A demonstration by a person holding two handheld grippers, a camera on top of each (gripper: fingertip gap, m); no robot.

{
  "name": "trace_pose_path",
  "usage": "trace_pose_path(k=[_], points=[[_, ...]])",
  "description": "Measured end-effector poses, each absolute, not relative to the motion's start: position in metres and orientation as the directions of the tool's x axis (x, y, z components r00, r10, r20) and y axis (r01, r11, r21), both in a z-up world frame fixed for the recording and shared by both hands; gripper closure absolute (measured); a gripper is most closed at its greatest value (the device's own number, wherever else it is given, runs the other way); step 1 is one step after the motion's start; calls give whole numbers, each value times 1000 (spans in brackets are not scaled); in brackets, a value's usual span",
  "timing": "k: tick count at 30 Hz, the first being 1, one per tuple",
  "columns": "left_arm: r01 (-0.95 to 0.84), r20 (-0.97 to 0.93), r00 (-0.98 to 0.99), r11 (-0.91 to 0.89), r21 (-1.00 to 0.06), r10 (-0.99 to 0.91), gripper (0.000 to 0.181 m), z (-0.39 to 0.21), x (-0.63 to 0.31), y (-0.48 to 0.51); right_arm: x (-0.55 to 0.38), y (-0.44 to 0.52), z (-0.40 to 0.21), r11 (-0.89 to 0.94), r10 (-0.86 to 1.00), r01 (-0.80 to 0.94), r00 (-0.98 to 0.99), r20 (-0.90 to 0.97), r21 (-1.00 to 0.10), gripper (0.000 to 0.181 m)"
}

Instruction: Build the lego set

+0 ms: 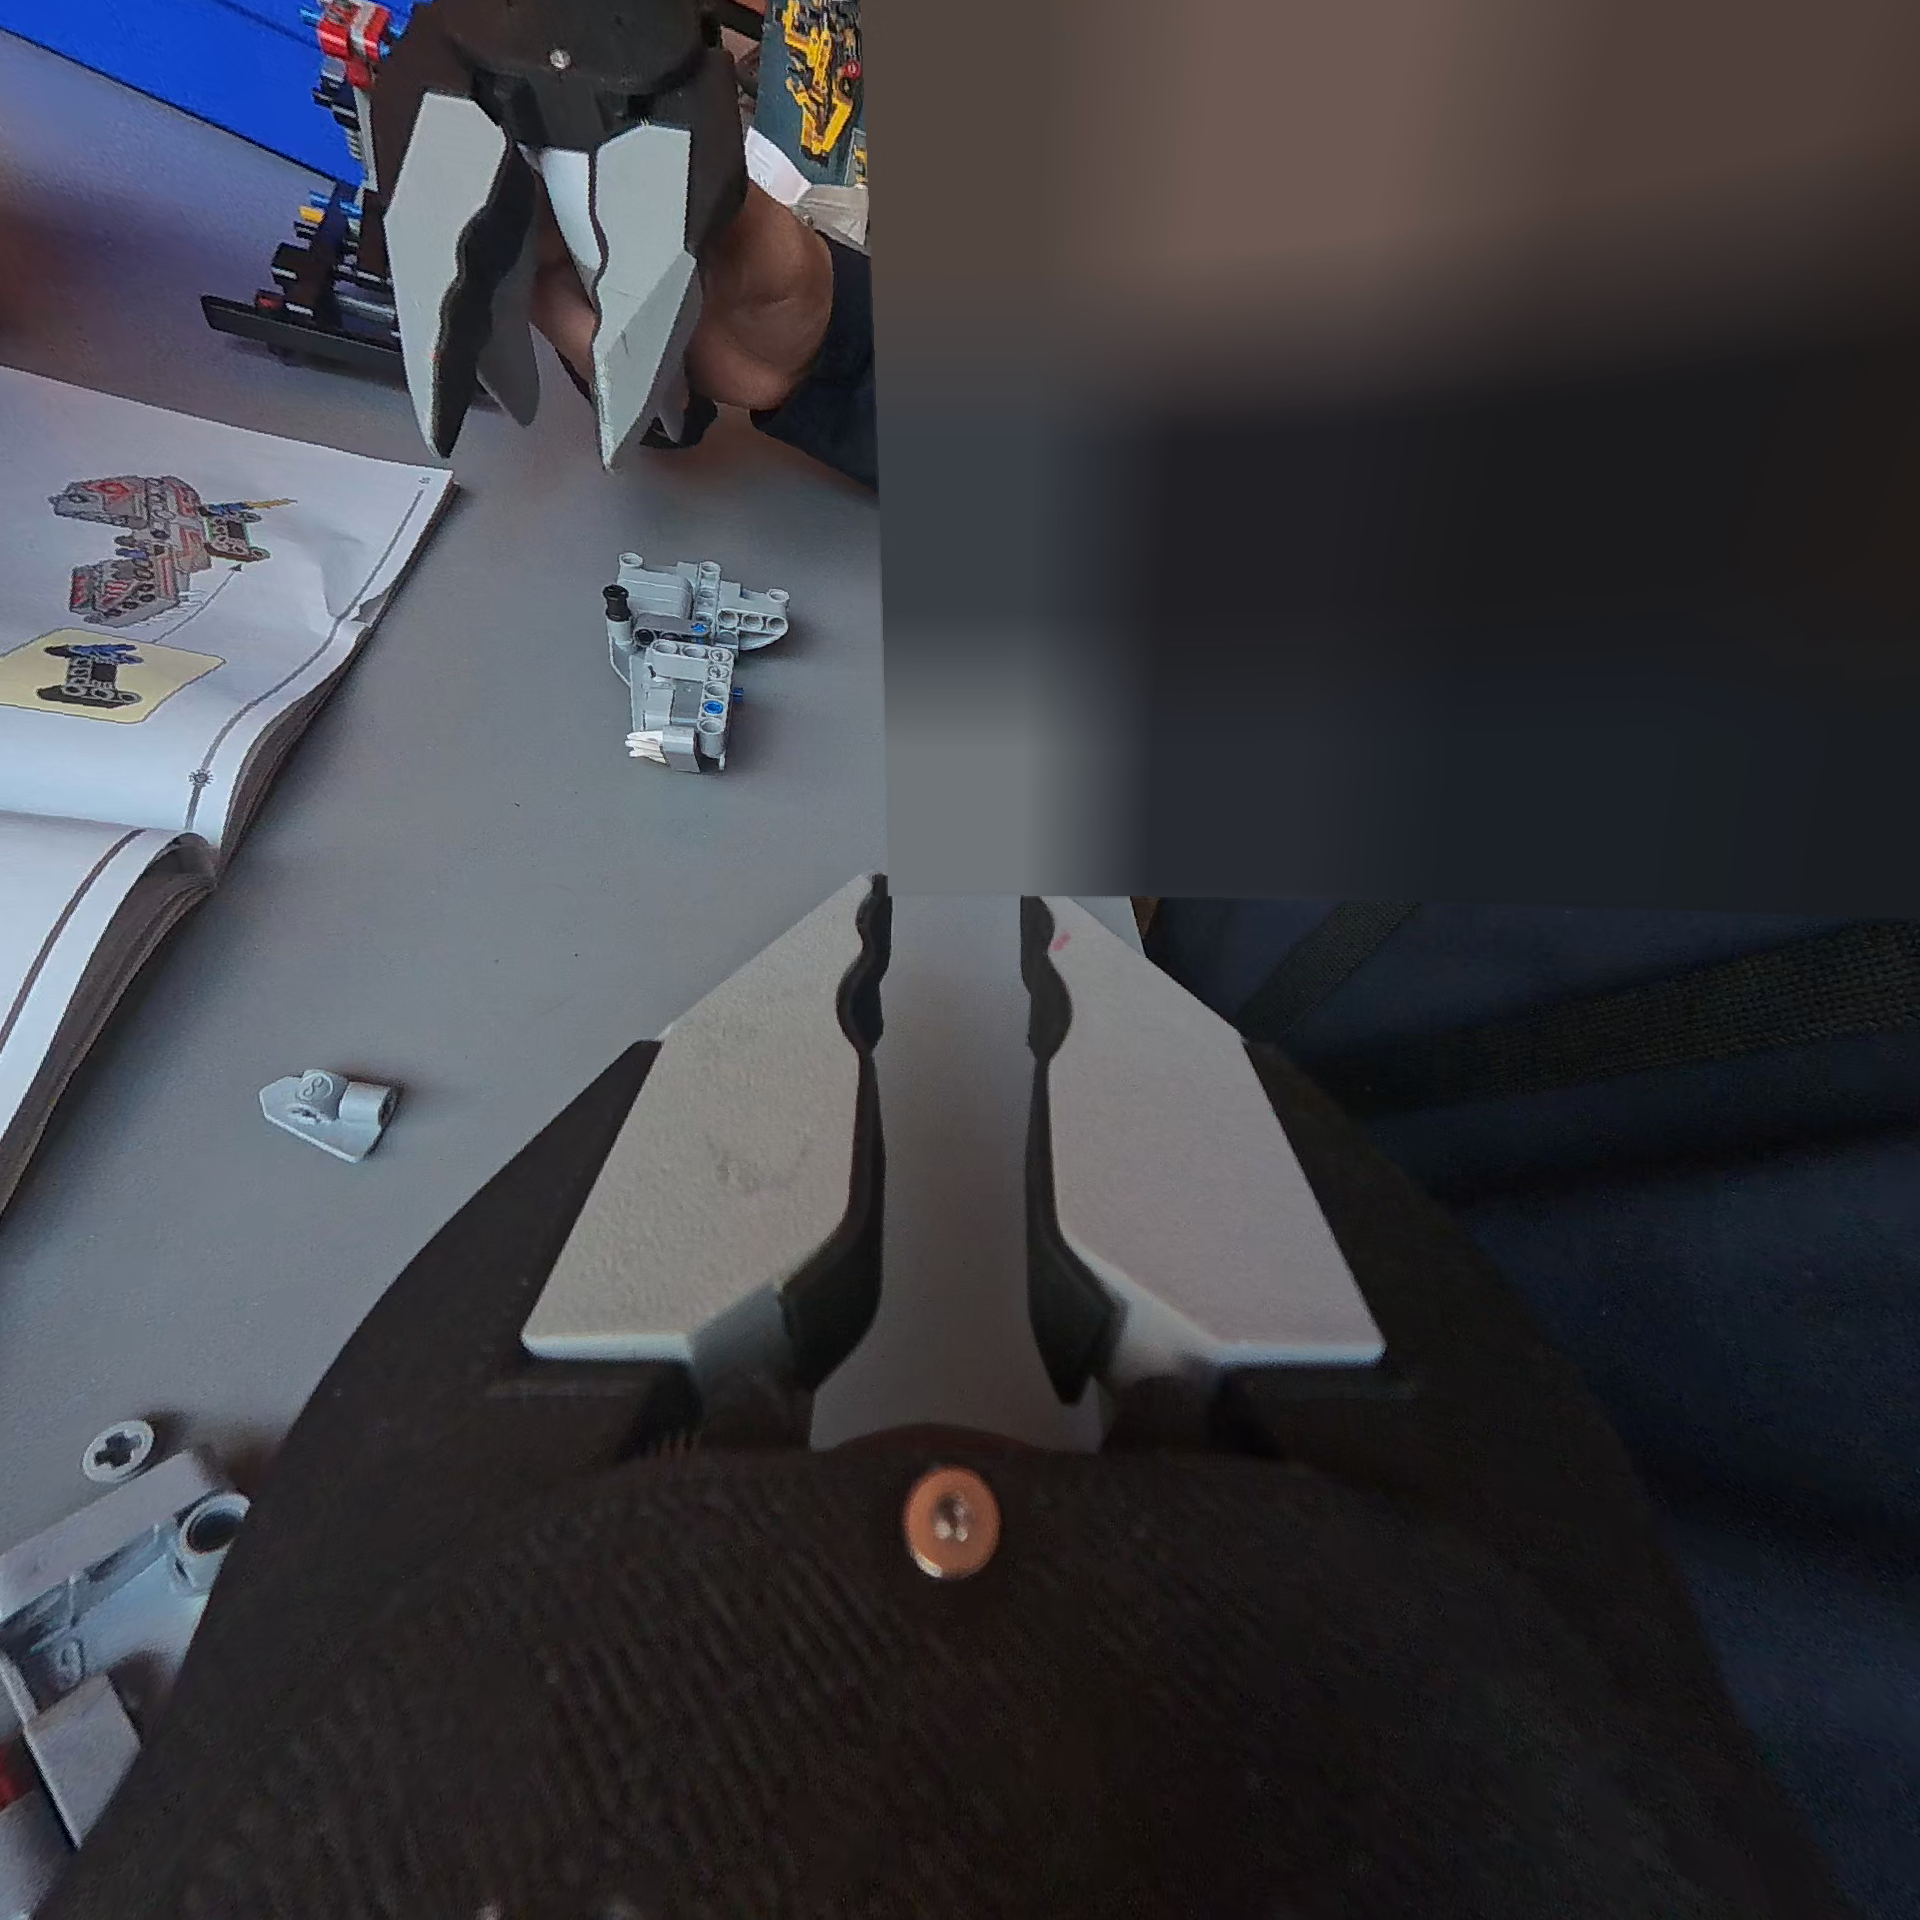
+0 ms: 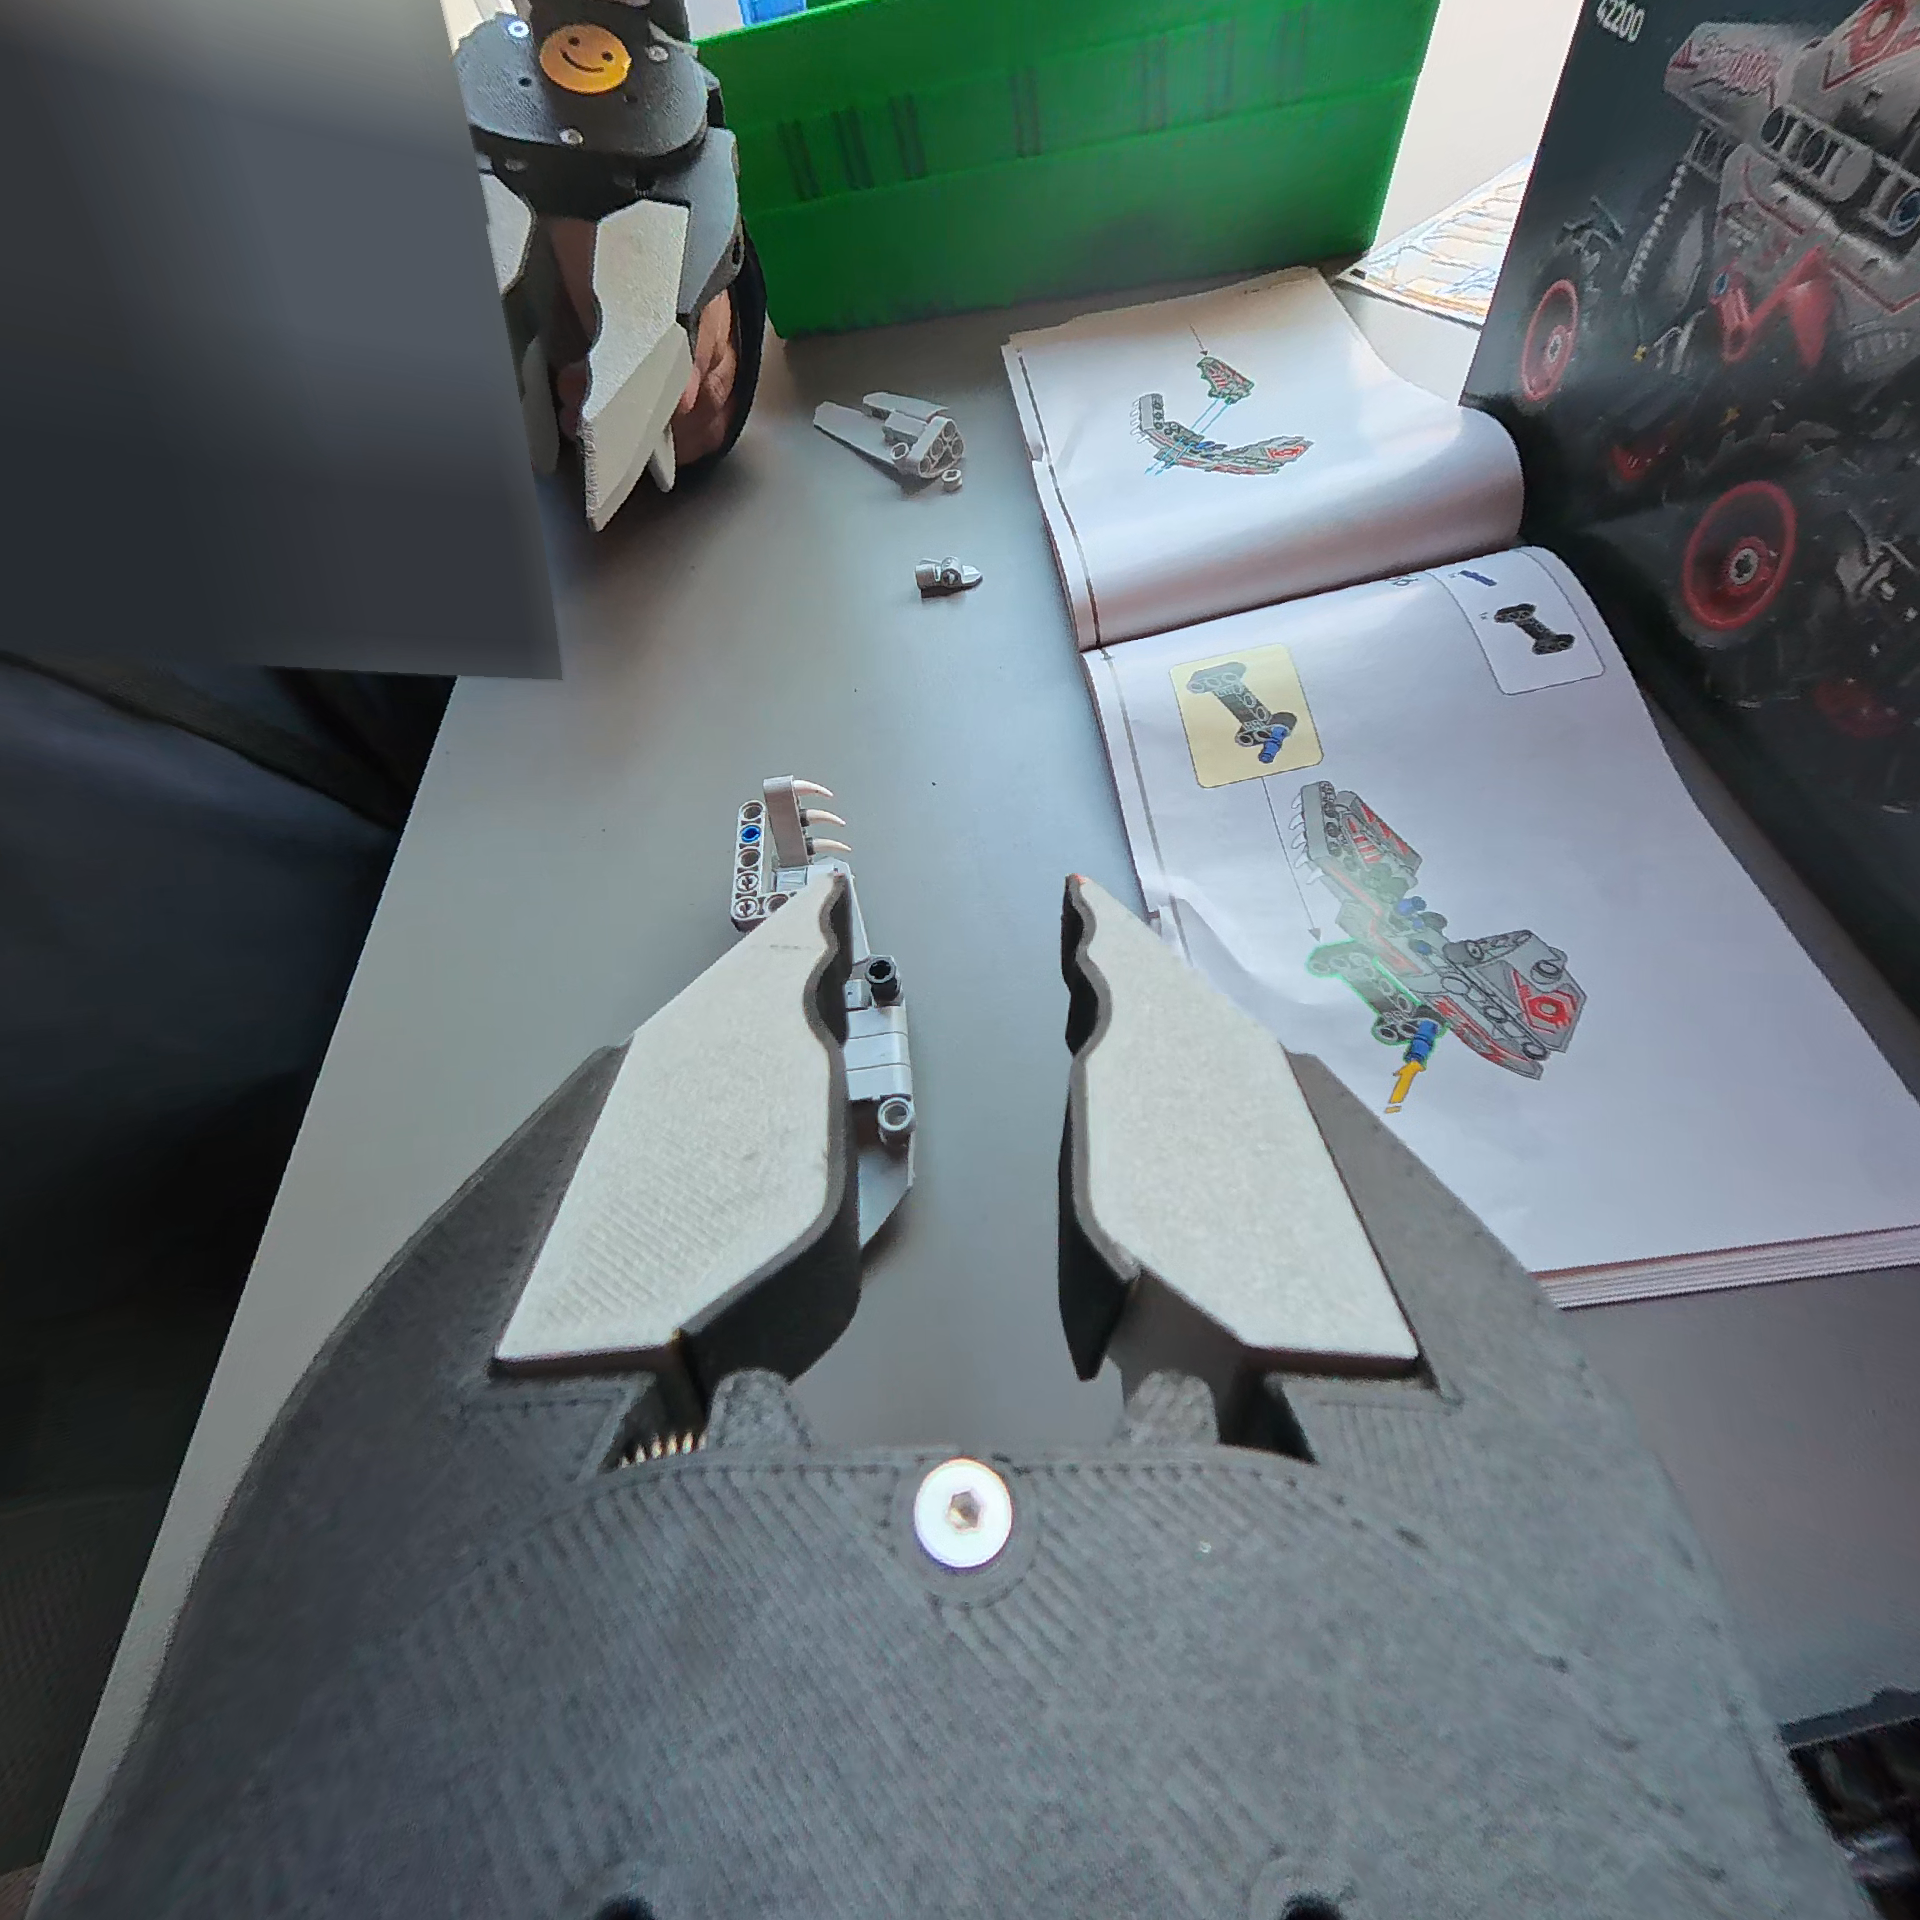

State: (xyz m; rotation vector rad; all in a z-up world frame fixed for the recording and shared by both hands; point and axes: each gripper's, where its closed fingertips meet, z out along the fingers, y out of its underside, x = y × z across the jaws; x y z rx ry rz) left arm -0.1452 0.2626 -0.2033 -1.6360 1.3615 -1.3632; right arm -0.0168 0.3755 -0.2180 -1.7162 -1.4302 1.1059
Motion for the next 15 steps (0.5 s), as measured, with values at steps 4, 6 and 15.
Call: trace_pose_path(k=[4,6,15], points=[[-323,324,-56,-290,-901,-945,159,-203,-145,263,-16,380,-215,-189,982,428,73,-174,-884,146],[-322,322,-56,-288,-902,-945,159,-203,-145,263,-14,383,-212,-178,984,416,91,-154,-892,148],[-323,319,-56,-285,-903,-946,159,-203,-145,262,2,395,-164,-98,986,207,155,-66,-973,149]])
